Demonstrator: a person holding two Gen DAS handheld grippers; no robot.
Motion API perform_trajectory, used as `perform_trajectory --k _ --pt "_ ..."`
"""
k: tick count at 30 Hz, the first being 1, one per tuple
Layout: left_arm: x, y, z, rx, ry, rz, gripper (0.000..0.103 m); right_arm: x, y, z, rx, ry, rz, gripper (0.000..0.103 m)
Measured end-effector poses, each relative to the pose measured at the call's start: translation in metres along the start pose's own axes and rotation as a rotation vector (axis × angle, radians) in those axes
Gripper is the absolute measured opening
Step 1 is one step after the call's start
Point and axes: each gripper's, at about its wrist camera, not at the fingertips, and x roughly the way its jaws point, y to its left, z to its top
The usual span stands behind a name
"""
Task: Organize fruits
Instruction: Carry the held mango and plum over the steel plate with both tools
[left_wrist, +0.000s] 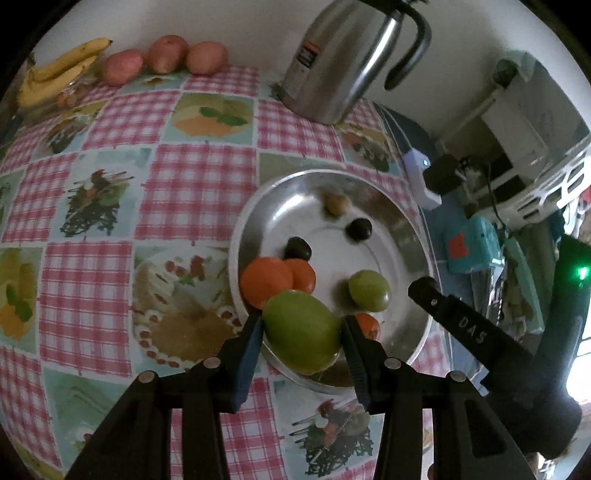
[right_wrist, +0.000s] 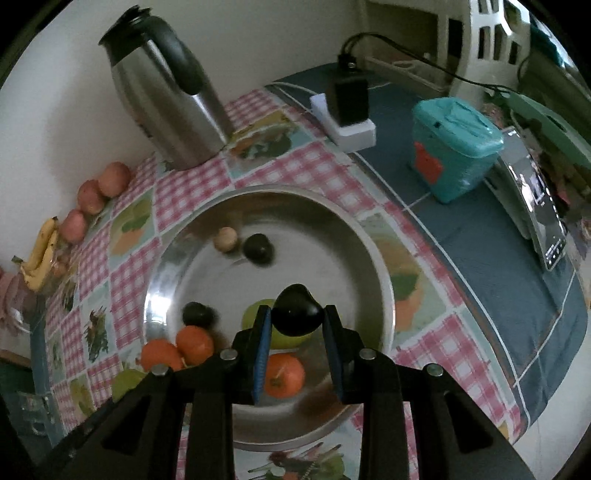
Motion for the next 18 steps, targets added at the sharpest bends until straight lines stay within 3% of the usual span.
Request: perform_trajectory --k 18 --pt "0.021 -0.004 -0.007 0.017 0.057 0.023 0.047 0.021 -0.006 -0.006 0.020 0.072 -0.047 0.030"
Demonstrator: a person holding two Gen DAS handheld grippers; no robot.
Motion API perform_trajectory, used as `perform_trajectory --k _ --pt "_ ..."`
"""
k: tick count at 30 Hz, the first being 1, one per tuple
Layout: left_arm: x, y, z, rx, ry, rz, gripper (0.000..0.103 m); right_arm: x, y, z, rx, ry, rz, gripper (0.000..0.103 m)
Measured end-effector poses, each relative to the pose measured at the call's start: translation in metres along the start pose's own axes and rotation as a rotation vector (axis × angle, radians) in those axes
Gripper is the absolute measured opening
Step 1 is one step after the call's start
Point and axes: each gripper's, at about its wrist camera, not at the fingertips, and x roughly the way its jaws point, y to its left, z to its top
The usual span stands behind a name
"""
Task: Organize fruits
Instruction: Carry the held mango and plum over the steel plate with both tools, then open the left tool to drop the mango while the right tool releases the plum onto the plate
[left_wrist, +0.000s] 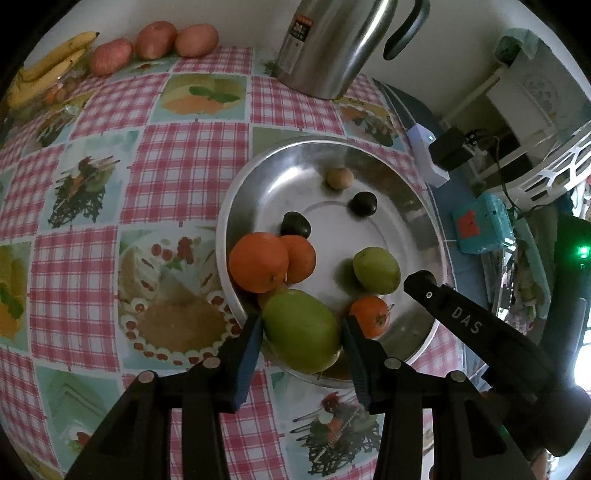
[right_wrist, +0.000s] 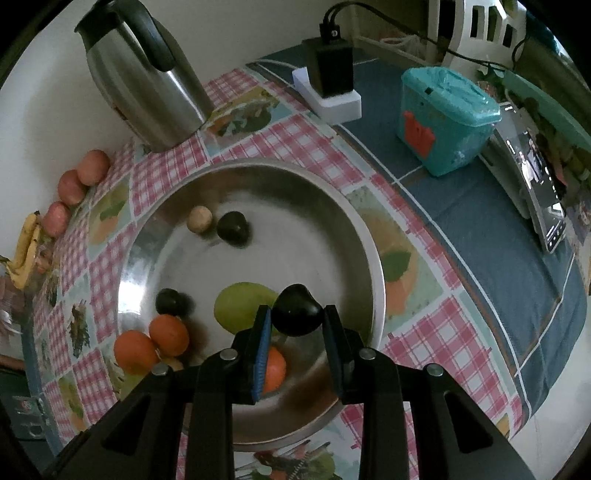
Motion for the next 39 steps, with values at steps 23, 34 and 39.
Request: perform_trajectory --k 23,34,39 --pt "0.015 0.000 0.001 0.009 0.025 0.024 0.048 0.009 -0.006 -0.004 0.023 0.052 -0.026 0.030" --pt "0.011 0.000 0.001 0.013 0.013 0.014 0.055 0.005 -0.002 -0.004 0.011 0.042 -0.030 0.040" --pt "0.006 -0.001 0.002 0.020 0.002 0.022 0.062 0.001 0.000 -0.002 0.006 0.029 -0.024 0.040"
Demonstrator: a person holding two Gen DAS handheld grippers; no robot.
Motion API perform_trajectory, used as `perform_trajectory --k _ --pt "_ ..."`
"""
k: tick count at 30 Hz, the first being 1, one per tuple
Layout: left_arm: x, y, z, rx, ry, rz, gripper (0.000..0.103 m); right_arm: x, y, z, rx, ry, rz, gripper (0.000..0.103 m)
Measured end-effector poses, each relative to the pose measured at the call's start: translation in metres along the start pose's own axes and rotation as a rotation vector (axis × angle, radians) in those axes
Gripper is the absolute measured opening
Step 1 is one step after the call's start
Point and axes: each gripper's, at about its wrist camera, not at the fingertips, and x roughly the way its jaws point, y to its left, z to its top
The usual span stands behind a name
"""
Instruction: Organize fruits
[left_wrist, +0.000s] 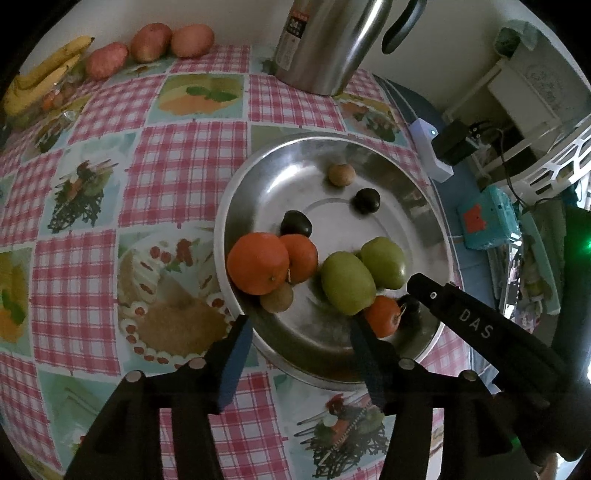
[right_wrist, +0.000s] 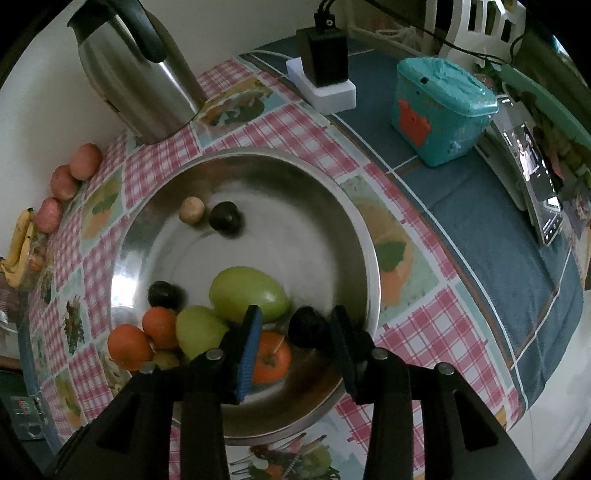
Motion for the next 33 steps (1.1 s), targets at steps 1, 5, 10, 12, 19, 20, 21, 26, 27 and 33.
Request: perform_trajectory --k 1,5,10,12,19,20,21,26,27,33 --pt "-0.002 0.001 0.001 -0.004 -0.005 0.003 0.064 -0.001 0.000 0.000 -0.001 -0.003 0.001 0.040" --pt "-0.011 0.007 0.003 -0.020 -0.031 0.028 0.069 -0.005 0.003 0.001 -0.012 -0.012 0.010 0.040" --pt "-0.020 0.026 0.006 -0.056 -0.069 0.101 0.086 -0.007 0.010 -0.002 -0.036 -0.015 0.025 0.040" --pt "-0.023 0.035 0.006 -0.064 -0.090 0.153 0.092 -0.008 0.014 -0.003 -0.050 -0.014 0.025 0.040" --pt "-0.034 0.062 0.006 -0.048 -0.180 0.320 0.103 -0.009 0.027 -0.013 -0.106 -0.008 0.036 0.066" --pt "-0.035 0.064 0.007 -0.046 -0.187 0.333 0.103 -0.010 0.030 -0.015 -0.120 -0.012 0.038 0.068" --pt "-0.036 0.066 0.007 -0.044 -0.194 0.345 0.103 -0.011 0.032 -0.017 -0.130 -0.015 0.037 0.069" --pt "-0.042 0.078 0.007 -0.044 -0.213 0.393 0.103 -0.016 0.042 -0.031 -0.189 -0.029 0.041 0.083" --pt "-0.043 0.079 0.007 -0.047 -0.217 0.407 0.103 -0.016 0.044 -0.034 -0.202 -0.032 0.038 0.083" --pt "-0.055 0.085 -0.004 -0.063 -0.231 0.483 0.103 -0.020 0.054 -0.051 -0.272 -0.039 0.042 0.083"
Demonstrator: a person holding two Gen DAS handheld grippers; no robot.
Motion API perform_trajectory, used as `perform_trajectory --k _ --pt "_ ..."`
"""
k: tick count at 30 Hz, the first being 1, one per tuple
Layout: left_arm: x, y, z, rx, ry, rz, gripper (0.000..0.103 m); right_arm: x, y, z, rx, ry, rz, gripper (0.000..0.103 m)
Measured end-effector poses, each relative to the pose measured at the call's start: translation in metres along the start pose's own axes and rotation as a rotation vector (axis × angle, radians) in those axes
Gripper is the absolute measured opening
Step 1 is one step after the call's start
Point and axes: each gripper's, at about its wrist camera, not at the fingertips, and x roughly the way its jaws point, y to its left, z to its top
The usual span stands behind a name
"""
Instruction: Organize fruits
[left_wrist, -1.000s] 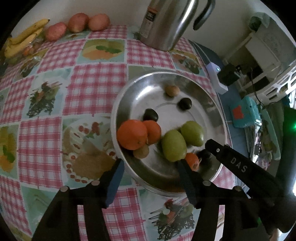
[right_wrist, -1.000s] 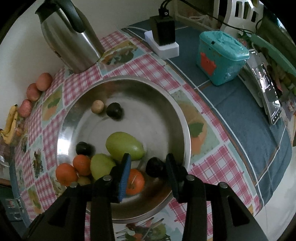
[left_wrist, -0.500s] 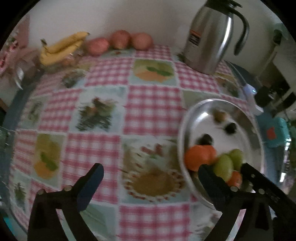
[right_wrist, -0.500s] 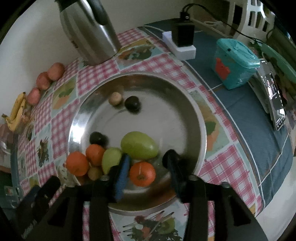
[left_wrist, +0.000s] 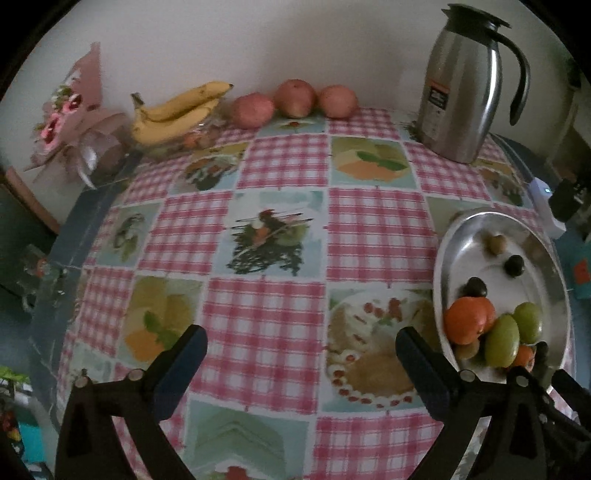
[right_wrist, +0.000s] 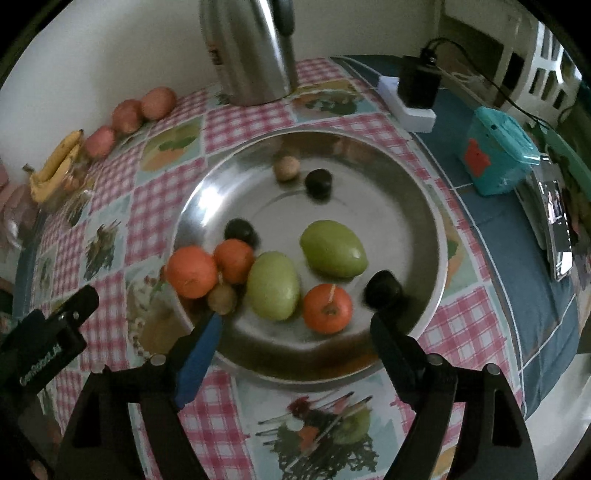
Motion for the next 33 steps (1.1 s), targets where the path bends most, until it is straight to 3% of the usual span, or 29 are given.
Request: perform_trajectory --k 3,6,11,20,33 --pt "-0.008 0.003 -0.005 0.024 0.008 0.063 0.103 -0.005 0.007 -0.006 -0.030 -0.007 0.006 0.083" --pt "-0.015 0.009 -0.012 0.031 0.045 0.042 0.103 -0.011 0.013 -0.016 -0.063 -0.012 0.002 0.083" --pt "-0.032 0.018 -0.024 0.041 0.041 0.071 0.103 -0.015 0.019 -0.036 -0.094 0.002 0.001 0.083" --pt "-0.052 0.034 -0.048 0.024 0.045 0.044 0.103 -0.025 0.025 -0.059 -0.136 -0.014 0.003 0.083" --pt "-0.051 0.043 -0.067 0.005 0.055 0.019 0.103 -0.037 0.026 -0.060 -0.137 -0.059 -0.002 0.083"
